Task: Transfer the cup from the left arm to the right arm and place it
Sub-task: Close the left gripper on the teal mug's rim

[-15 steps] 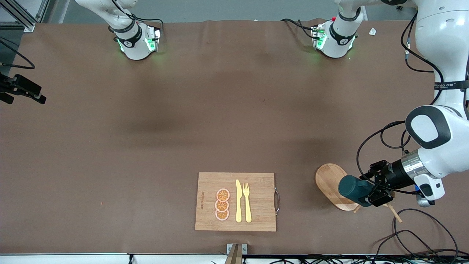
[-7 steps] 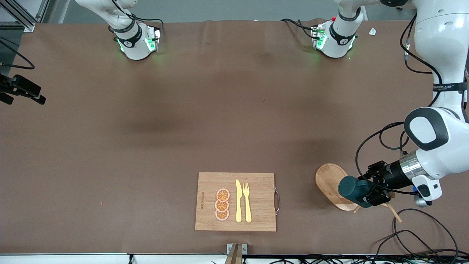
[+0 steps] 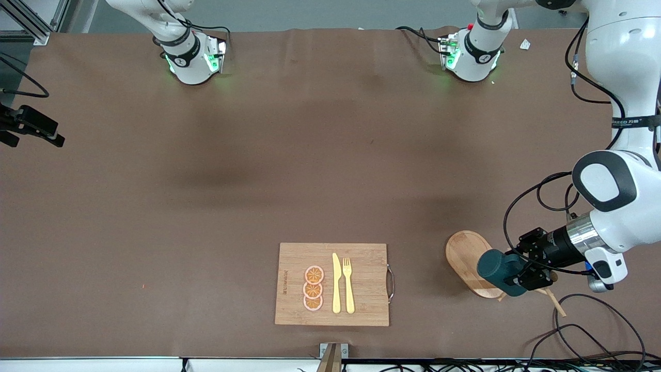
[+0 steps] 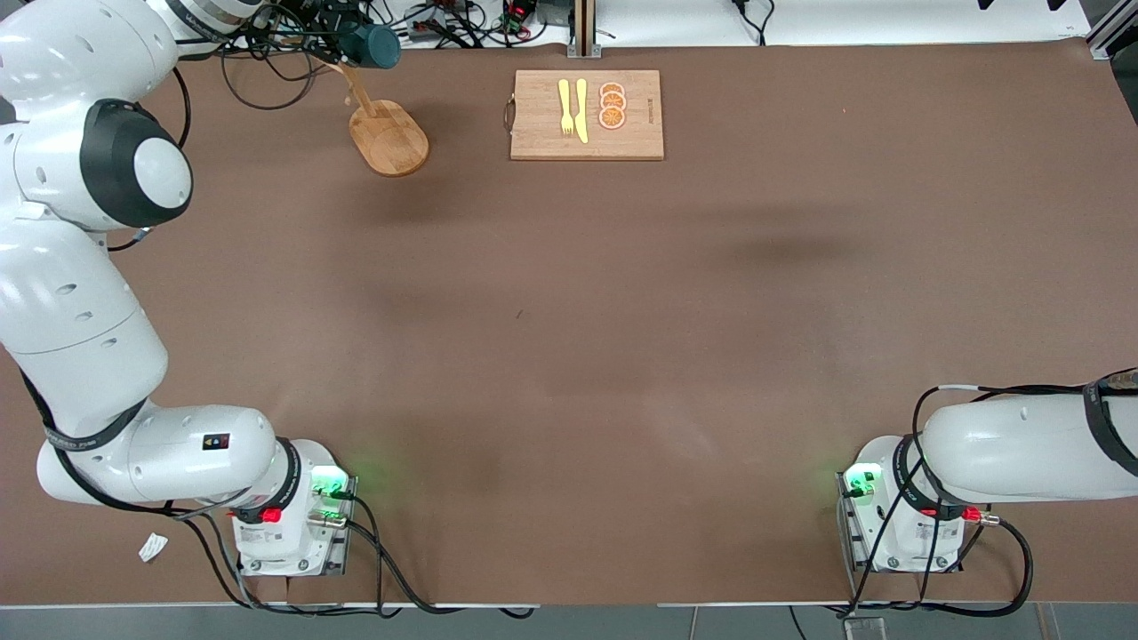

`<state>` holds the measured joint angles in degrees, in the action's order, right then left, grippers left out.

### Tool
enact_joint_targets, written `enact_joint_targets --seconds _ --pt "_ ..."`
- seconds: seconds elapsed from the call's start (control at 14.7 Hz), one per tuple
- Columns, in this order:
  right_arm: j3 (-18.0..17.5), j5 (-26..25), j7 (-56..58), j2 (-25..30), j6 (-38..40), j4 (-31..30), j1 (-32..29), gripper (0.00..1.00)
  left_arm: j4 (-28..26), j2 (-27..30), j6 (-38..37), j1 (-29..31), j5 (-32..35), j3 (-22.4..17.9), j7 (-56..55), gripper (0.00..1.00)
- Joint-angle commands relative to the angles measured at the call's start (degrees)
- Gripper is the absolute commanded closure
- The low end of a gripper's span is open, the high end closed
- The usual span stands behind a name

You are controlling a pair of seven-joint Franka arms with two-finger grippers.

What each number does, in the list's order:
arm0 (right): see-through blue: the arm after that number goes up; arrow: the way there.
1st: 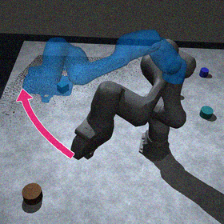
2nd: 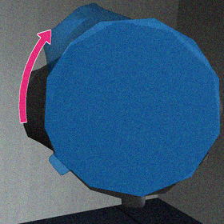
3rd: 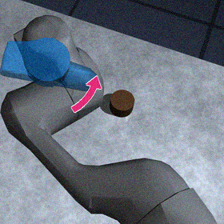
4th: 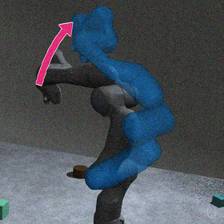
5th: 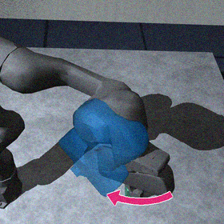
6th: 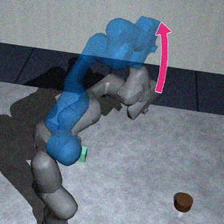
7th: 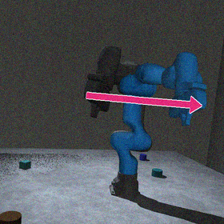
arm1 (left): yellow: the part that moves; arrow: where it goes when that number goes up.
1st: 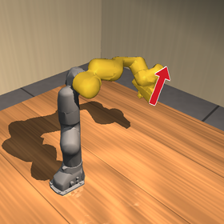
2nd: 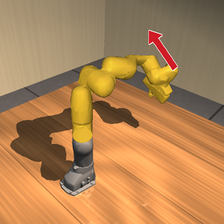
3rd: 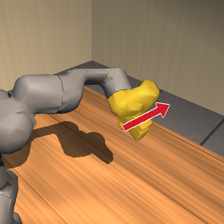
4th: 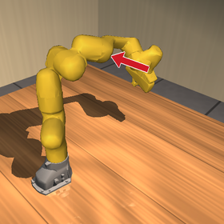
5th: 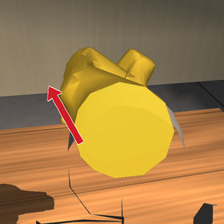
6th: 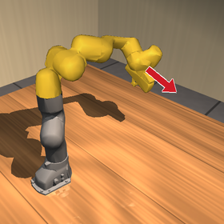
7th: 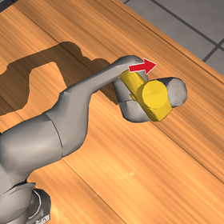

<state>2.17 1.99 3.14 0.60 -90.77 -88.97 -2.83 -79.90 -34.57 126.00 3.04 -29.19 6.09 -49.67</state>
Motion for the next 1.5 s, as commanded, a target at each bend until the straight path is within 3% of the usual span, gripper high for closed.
enact_joint_targets --seconds 0.0,0.95,1.16,1.43 --pt "-0.77 0.12 0.55 0.8 -0.02 -0.5 -1.22 0.0 0.44 0.47 -1.53 0.3 -0.78 -0.2 -0.6 0.29" --pt "-0.68 0.47 0.64 0.72 -0.29 -0.41 -1.92 0.0 0.62 1.88 -4.0 0.38 -0.78 -0.2 -3.24 0.35" --pt "-0.77 0.47 0.64 0.72 -0.37 -0.41 -1.92 0.0 0.53 1.26 -3.92 0.3 -0.7 -0.2 -4.38 0.15" --pt "-0.77 0.47 0.64 0.72 -0.29 -0.41 -2.01 0.0 0.53 0.47 -3.65 0.12 -0.7 -0.2 -4.03 0.08"
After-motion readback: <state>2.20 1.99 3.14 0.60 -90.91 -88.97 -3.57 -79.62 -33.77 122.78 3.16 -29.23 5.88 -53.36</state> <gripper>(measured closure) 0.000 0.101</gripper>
